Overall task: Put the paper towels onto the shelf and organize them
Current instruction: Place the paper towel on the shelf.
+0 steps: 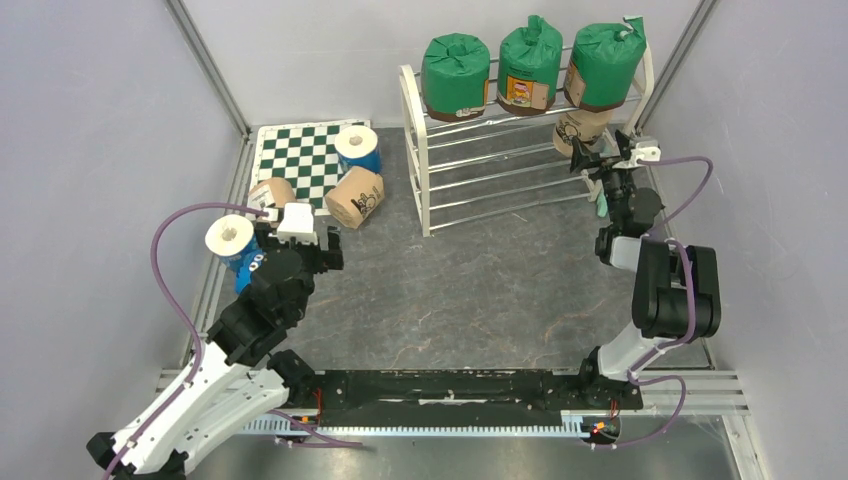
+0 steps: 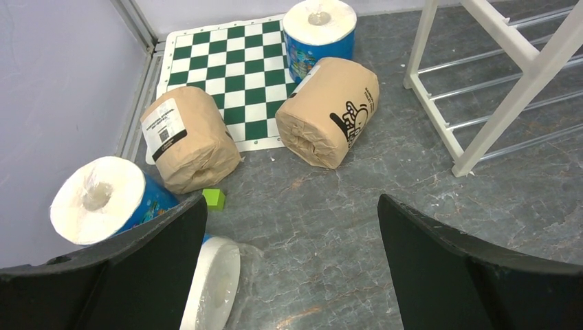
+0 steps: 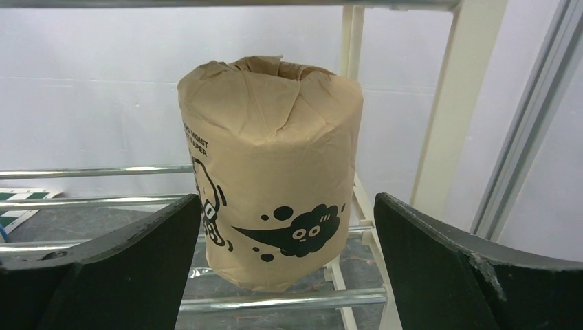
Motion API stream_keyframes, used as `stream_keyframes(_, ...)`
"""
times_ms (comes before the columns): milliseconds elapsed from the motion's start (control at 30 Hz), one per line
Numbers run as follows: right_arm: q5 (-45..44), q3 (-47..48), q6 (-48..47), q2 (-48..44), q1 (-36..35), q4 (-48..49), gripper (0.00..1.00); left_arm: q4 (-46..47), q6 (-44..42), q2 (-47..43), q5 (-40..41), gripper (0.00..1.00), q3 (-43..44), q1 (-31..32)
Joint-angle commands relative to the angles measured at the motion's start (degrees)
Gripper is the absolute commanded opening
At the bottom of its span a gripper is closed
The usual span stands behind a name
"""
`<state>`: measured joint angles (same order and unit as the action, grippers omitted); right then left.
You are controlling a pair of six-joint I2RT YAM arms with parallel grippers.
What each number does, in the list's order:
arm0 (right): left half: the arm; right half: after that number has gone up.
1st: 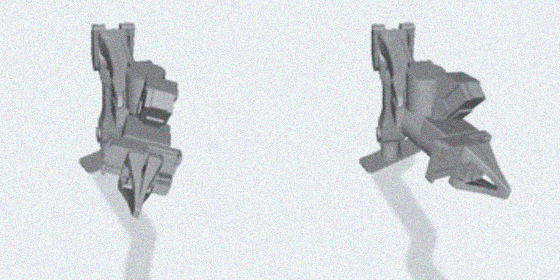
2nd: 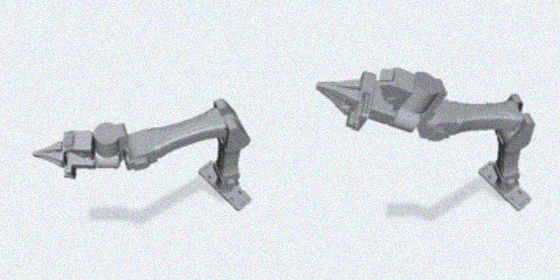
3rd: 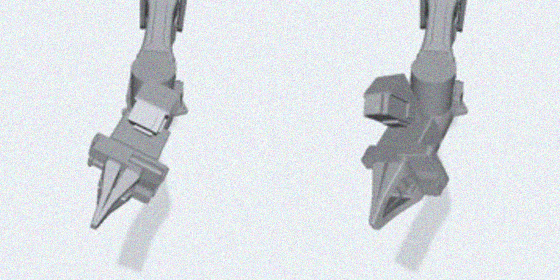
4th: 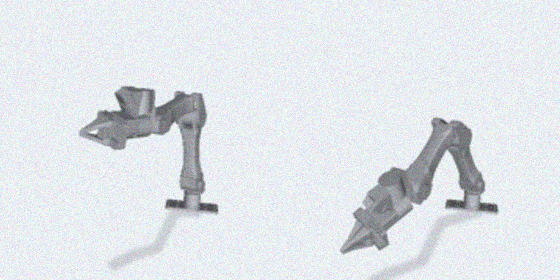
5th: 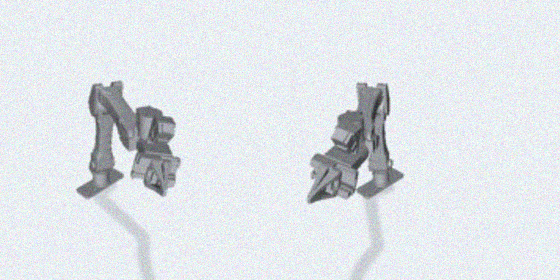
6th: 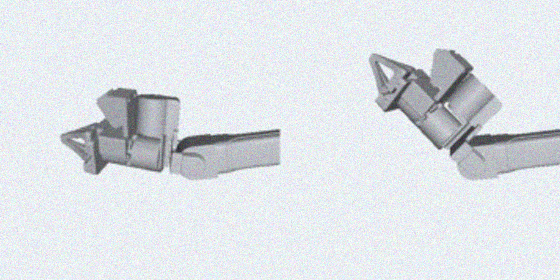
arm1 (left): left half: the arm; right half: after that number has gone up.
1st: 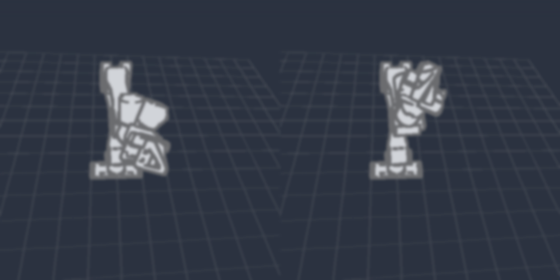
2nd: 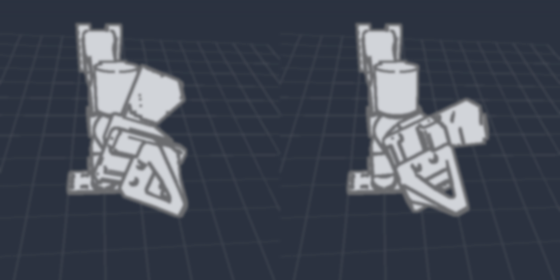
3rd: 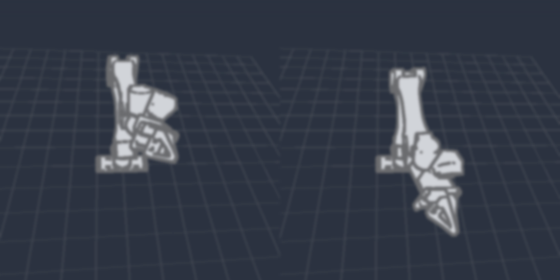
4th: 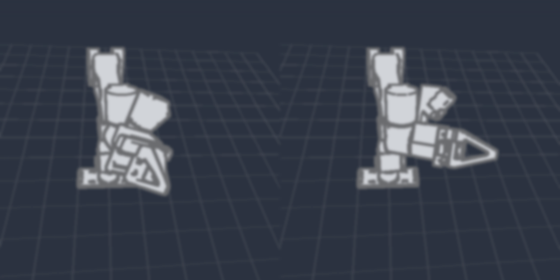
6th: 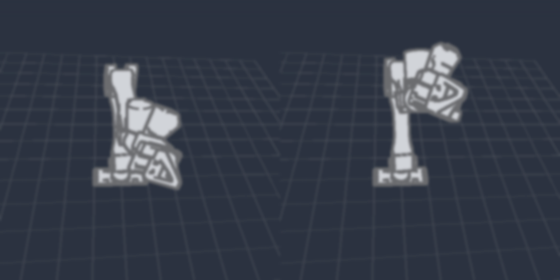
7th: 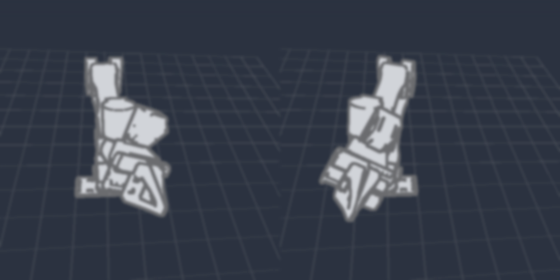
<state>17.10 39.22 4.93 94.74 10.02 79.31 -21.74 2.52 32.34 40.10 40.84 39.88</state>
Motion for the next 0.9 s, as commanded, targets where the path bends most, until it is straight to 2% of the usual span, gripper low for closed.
stream_keyframes(0, -0.4, -0.6, -0.7, -2.8, 0.4, 3.4, 0.98, 1.8, 1.9, -0.7, -0.4, 1.0, -0.4, -0.3)
stream_keyframes(367, -0.2, -6.0, 0.2, -9.8, 0.3, -0.1, 0.98, 1.8, 2.0, -1.0, -0.7, 1.0, -0.5, -0.3)
stream_keyframes(533, -0.8, -10.2, 0.7, -18.6, 0.3, -11.3, 0.98, 1.8, 2.4, 0.0, -1.6, 1.0, -0.3, -0.3)
stream_keyframes(600, -1.5, -12.1, 4.2, -23.8, 0.2, -16.5, 0.98, 1.7, 2.9, 0.8, -2.6, 1.0, 0.0, -0.5)
stream_keyframes(700, -1.9, -17.6, 9.6, -29.8, -1.3, -18.3, 0.98, 1.6, 4.2, 2.5, -4.8, 1.0, 0.3, -1.0)
stream_keyframes(867, -1.8, -22.6, 12.8, -35.5, -7.6, -22.3, 0.98, -0.2, 8.4, 7.3, -8.4, 1.0, 3.0, -1.9)
